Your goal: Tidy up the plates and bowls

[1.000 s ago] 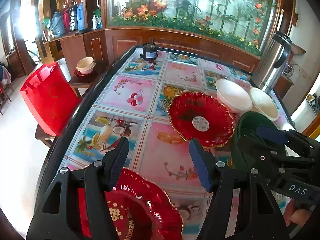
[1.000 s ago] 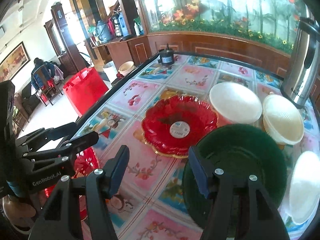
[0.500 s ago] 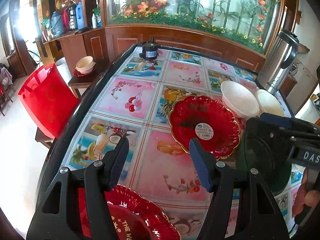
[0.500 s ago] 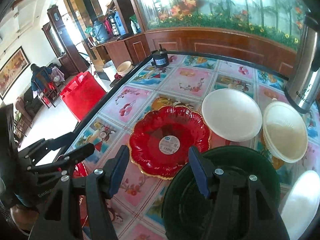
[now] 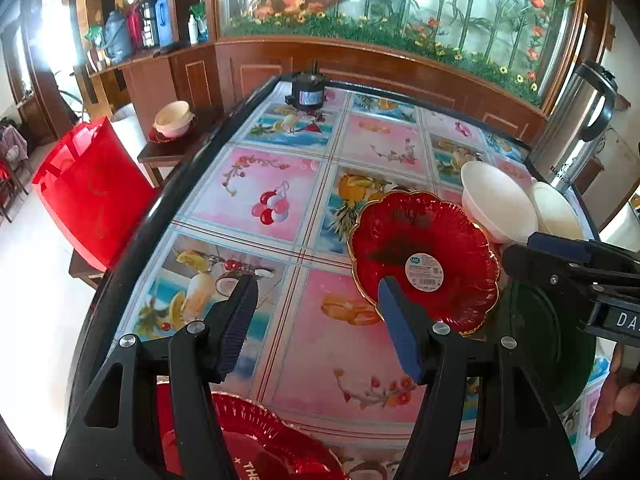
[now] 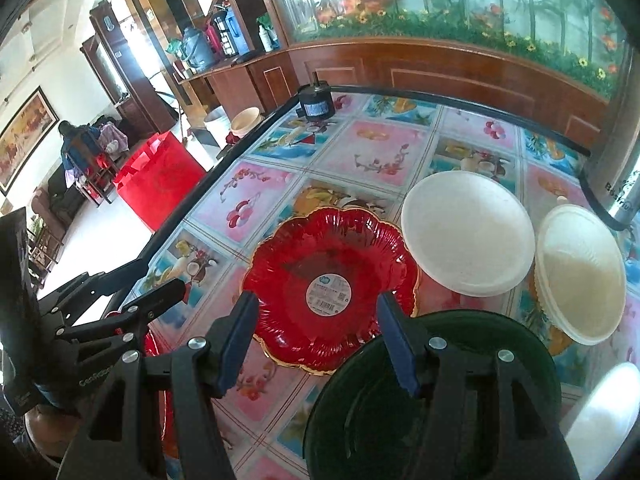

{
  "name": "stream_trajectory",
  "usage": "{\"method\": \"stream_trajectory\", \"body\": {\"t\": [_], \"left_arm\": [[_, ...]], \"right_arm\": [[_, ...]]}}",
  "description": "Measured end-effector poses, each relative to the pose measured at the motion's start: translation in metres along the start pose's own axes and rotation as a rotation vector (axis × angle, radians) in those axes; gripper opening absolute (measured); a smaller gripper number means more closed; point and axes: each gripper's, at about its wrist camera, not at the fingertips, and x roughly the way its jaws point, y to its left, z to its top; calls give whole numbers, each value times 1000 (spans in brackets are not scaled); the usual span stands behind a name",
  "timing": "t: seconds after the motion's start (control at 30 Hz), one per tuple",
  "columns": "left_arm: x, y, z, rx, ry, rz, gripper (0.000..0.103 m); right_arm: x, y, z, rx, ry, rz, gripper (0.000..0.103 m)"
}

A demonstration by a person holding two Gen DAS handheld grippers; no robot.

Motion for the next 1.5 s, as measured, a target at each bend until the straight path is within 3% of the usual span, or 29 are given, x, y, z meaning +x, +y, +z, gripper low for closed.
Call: {"method": "stream_trajectory", "body": {"t": [0.73,1.1,1.5], "left_arm": [[61,-14,26,9,112,26,63],[91,-21,24,-9,198,-3,63],[98,-32,27,20,229,-18,63]], "right_arm": [[56,-45,23,35,236,-49,61],[67,-49,27,40,285,-60,61],[83,-52,34,24,359,-87,61]]}}
